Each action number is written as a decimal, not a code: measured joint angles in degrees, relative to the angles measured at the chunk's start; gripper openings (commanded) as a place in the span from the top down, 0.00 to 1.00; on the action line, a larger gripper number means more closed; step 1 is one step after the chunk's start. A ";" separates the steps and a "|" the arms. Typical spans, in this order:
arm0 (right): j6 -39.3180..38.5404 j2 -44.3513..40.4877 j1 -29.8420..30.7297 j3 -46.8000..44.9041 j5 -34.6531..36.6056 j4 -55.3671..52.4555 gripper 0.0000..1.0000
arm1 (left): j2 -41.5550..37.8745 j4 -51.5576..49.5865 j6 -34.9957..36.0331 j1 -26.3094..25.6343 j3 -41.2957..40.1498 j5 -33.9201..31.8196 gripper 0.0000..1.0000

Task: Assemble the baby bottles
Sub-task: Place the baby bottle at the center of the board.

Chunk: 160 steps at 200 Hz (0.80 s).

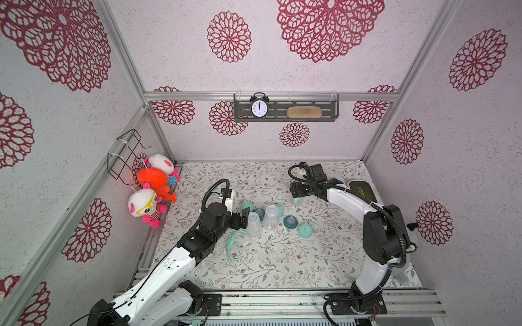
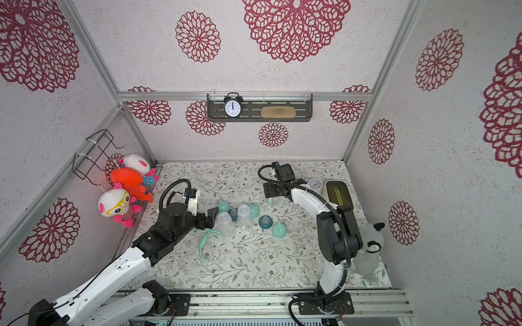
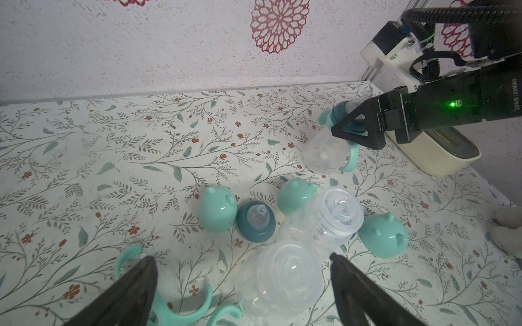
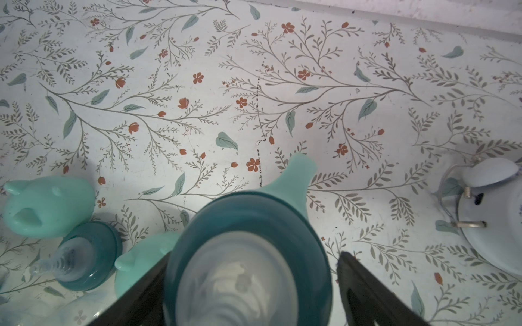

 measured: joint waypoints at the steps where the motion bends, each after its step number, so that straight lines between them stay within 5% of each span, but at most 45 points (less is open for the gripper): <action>1: 0.00 0.00 0.00 0.00 0.00 0.00 0.12 | 0.00 0.00 0.00 0.00 0.00 0.00 0.02; 99: -0.55 -1.79 0.00 -0.07 -1.20 -2.12 0.01 | 0.02 0.28 -0.09 0.02 0.00 0.20 0.02; 160: 0.13 -14.80 0.74 -4.52 0.35 -4.74 0.01 | 1.75 1.07 -0.15 0.13 0.02 1.38 0.02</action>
